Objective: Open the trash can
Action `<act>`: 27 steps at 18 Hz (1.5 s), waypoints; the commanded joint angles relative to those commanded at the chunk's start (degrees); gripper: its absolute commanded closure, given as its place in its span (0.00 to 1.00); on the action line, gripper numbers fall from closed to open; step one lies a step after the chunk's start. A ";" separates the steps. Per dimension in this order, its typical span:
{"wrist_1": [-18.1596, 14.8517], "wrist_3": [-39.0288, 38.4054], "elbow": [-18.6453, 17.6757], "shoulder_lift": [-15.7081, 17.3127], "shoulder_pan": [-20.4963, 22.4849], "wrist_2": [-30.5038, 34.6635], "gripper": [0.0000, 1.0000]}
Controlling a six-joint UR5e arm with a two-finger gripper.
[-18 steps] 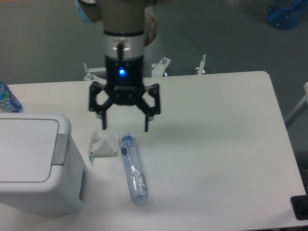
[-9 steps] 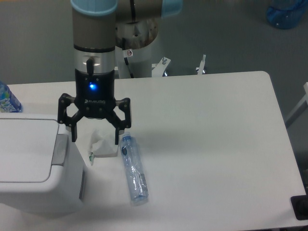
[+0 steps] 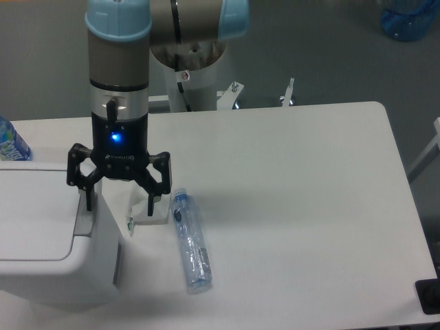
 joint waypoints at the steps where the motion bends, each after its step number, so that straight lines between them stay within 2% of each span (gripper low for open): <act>1: 0.00 0.00 0.00 -0.09 0.00 0.00 0.00; 27: 0.00 0.09 0.00 -1.14 -0.18 0.09 0.00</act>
